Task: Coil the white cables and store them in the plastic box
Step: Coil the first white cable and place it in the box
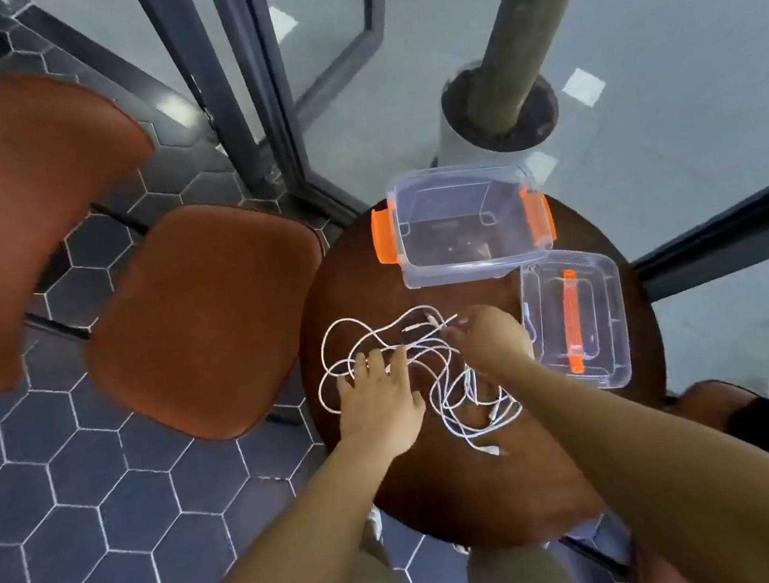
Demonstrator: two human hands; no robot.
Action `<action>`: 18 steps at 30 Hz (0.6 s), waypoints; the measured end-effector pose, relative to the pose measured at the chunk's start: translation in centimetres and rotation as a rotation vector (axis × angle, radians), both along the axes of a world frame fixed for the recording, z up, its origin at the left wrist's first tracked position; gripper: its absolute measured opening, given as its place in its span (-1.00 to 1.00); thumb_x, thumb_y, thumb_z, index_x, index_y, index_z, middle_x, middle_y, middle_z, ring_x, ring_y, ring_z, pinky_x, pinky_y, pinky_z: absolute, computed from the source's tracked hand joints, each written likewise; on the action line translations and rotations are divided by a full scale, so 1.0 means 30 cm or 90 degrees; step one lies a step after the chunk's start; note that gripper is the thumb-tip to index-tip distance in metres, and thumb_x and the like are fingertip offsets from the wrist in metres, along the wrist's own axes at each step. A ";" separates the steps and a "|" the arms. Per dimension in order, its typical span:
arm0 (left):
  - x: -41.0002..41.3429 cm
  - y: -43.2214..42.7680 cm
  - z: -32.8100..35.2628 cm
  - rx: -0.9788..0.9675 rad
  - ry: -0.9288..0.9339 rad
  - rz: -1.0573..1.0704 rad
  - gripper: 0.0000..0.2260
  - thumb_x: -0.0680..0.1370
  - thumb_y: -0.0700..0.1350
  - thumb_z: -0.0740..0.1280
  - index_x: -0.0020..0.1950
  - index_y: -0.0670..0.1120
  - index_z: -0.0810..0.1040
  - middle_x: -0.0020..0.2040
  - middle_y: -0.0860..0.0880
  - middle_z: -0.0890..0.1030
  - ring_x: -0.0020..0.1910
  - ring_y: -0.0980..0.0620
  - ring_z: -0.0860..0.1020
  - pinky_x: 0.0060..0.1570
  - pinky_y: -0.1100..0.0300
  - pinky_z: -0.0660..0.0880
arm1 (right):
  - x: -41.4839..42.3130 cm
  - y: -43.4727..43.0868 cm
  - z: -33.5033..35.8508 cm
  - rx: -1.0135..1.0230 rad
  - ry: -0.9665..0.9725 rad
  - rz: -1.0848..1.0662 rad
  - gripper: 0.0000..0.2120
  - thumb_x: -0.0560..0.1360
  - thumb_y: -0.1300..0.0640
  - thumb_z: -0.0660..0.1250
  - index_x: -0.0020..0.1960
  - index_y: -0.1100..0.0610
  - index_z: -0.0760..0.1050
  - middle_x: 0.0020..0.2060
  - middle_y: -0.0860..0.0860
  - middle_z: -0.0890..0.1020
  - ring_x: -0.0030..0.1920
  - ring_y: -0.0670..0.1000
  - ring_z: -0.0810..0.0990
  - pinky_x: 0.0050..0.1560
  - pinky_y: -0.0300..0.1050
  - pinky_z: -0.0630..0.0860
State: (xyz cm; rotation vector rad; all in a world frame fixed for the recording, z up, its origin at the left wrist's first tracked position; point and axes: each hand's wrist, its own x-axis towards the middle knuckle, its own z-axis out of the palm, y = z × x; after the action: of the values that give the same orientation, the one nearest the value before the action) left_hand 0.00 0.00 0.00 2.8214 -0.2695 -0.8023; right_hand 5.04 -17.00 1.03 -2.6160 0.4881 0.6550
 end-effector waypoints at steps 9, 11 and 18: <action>0.003 -0.010 -0.078 0.006 0.092 0.024 -0.46 0.63 0.07 0.16 0.59 0.00 0.12 0.61 -0.18 0.12 0.61 -0.22 0.01 0.50 -0.28 0.12 | 0.049 -0.032 -0.056 -0.039 0.008 0.038 -0.83 0.51 0.06 0.33 -0.07 0.04 0.70 -0.12 0.01 0.73 -0.13 0.11 0.66 0.00 -0.01 0.60; 0.008 -0.009 -0.084 0.011 0.096 0.023 -0.48 0.64 0.06 0.16 0.57 -0.01 0.18 0.60 -0.19 0.13 0.61 -0.22 0.00 0.50 -0.27 0.12 | 0.048 -0.045 -0.039 0.033 -0.032 -0.008 -0.82 0.51 0.05 0.34 -0.09 0.06 0.72 -0.13 0.02 0.75 -0.17 0.10 0.68 -0.07 0.00 0.65; 0.045 -0.002 0.000 -0.097 0.041 0.108 -0.53 0.63 0.03 0.21 0.53 -0.04 0.29 0.49 -0.12 0.34 0.50 -0.12 0.28 0.40 -0.08 0.34 | 0.004 -0.091 0.076 0.220 -0.127 -0.046 -0.87 0.53 0.08 0.39 0.00 0.07 0.69 0.00 -0.02 0.72 0.10 0.08 0.62 0.10 0.09 0.60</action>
State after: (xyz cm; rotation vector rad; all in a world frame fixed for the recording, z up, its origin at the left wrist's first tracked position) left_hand 1.35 -0.06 0.00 2.6292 -0.0768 -0.7975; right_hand 5.16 -19.72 3.32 -2.2948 0.3692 0.4074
